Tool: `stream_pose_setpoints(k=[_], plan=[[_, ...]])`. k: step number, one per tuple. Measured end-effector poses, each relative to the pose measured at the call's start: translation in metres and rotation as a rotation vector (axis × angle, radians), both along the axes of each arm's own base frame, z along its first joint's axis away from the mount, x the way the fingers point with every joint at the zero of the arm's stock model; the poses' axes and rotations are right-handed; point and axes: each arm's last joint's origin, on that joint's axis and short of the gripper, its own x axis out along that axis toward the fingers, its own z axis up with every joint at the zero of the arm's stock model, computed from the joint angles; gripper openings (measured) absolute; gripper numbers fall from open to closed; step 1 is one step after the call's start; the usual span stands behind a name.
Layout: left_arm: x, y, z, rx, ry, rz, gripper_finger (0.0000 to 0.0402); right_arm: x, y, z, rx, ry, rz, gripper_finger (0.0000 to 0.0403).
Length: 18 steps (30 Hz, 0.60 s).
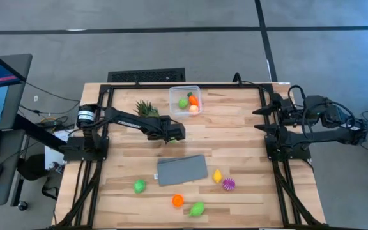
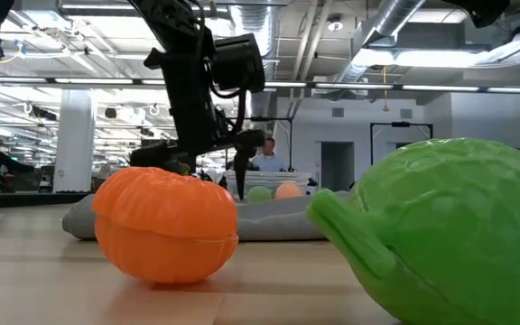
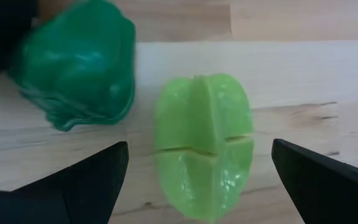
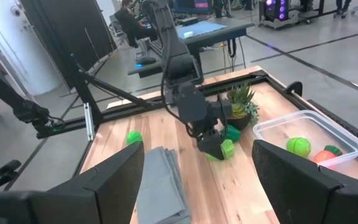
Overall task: Pick and placing Produce into tupperware
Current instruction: Put the starfruit into the bin
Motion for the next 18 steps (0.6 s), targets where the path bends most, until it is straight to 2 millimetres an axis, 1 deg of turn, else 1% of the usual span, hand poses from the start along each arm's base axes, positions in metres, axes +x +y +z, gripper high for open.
stream_pose_setpoints(k=[18], plan=[[0.0051,0.0051,0.0035,0.066,-0.051,-0.010,0.0387,-0.0001,-0.0001,-0.0003,-0.001,0.003,-0.003,0.0322]])
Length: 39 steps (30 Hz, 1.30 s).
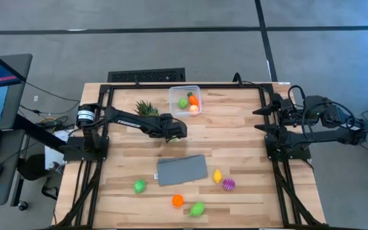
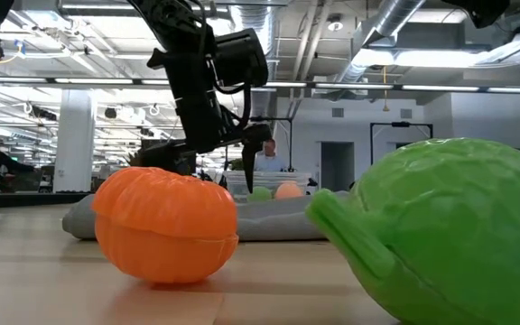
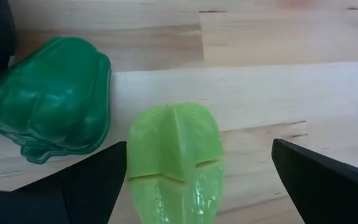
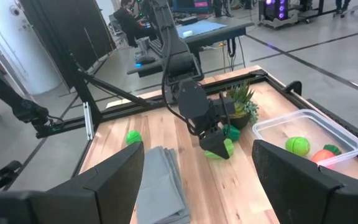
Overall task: Pick and placing Produce into tupperware
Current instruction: Put the starfruit into the bin
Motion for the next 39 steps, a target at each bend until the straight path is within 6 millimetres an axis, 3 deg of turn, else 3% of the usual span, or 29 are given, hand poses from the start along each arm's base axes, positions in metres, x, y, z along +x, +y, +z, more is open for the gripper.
stream_pose_setpoints(k=[32,39], plan=[[-0.004,-0.002,-0.002,-0.063,0.029,0.011,0.0386,0.000,0.000,0.000,0.000,0.000,-0.001,0.0322],[0.002,-0.008,-0.015,-0.074,0.042,-0.010,0.0346,0.000,0.000,-0.001,0.007,0.006,-0.002,0.0322]])
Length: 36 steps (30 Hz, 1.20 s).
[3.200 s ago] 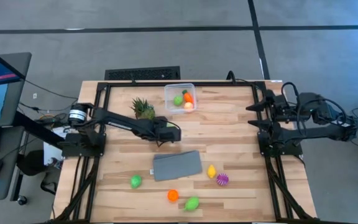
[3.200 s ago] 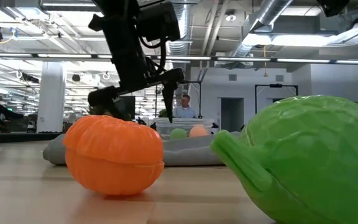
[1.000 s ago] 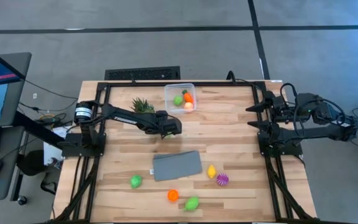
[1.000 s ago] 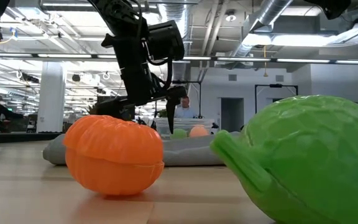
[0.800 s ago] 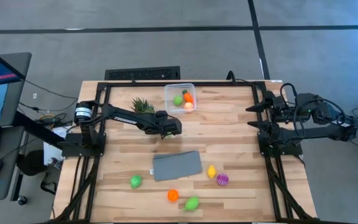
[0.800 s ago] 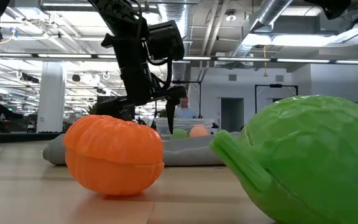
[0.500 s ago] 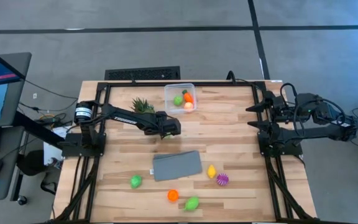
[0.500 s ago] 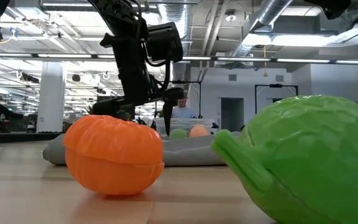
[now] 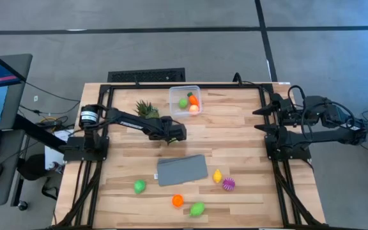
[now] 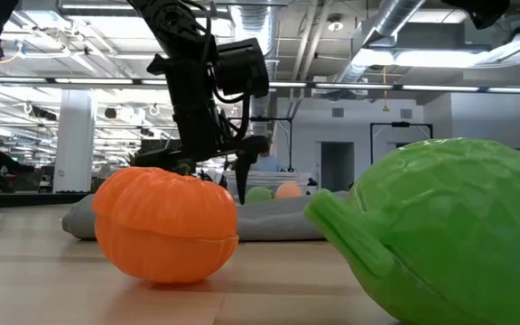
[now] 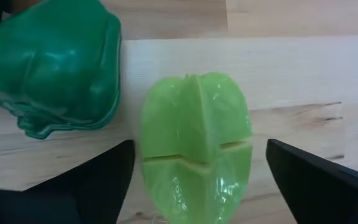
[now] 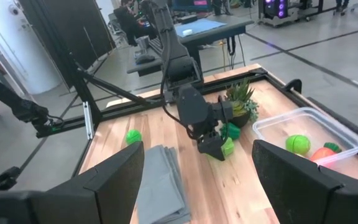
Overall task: Pick and placing Produce into tupperware
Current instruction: Put the starfruit into the bin
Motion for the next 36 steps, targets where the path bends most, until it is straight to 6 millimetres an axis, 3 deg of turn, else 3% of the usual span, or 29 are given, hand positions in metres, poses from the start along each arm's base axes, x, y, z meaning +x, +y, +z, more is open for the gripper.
stream_pose_setpoints(k=[36], plan=[[0.0021,-0.0102,-0.0006,0.011,-0.022,-0.008,0.0202,-0.0003,0.0000,-0.0012,0.020,0.013,-0.005,0.0322]])
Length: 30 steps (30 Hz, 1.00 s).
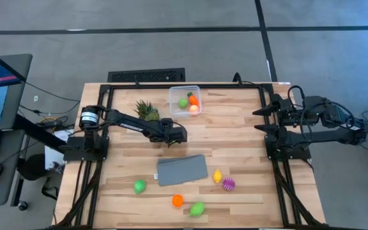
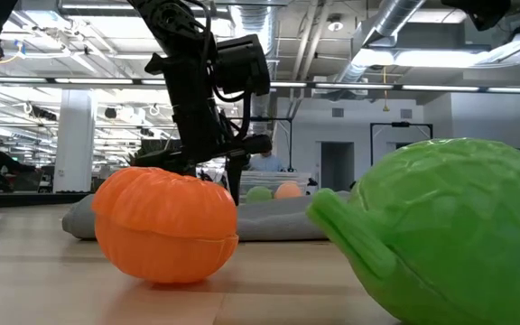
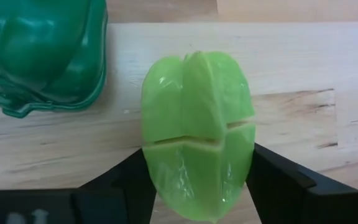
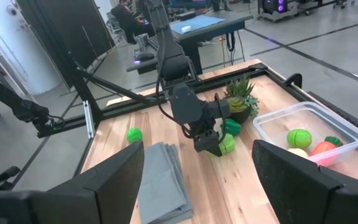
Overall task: Pick and placing Produce into tupperware
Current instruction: Put the starfruit into the bin
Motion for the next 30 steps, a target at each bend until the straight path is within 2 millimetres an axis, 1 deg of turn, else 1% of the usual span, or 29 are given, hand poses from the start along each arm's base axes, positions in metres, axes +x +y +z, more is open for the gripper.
stream_pose_setpoints(k=[12,23,26,30], plan=[[0.003,-0.006,0.001,0.011,-0.028,-0.014,0.0201,0.000,0.000,0.000,0.000,0.002,0.000,0.0322],[0.013,-0.020,0.005,0.026,-0.144,-0.053,0.0202,-0.001,0.000,-0.002,0.001,0.026,0.000,0.0322],[0.017,-0.023,0.010,0.041,-0.159,-0.072,0.0202,-0.001,0.000,-0.002,0.001,0.026,0.000,0.0322],[0.027,-0.025,0.025,0.097,-0.188,-0.112,0.0202,-0.001,0.000,-0.002,0.001,0.026,0.000,0.0322]])
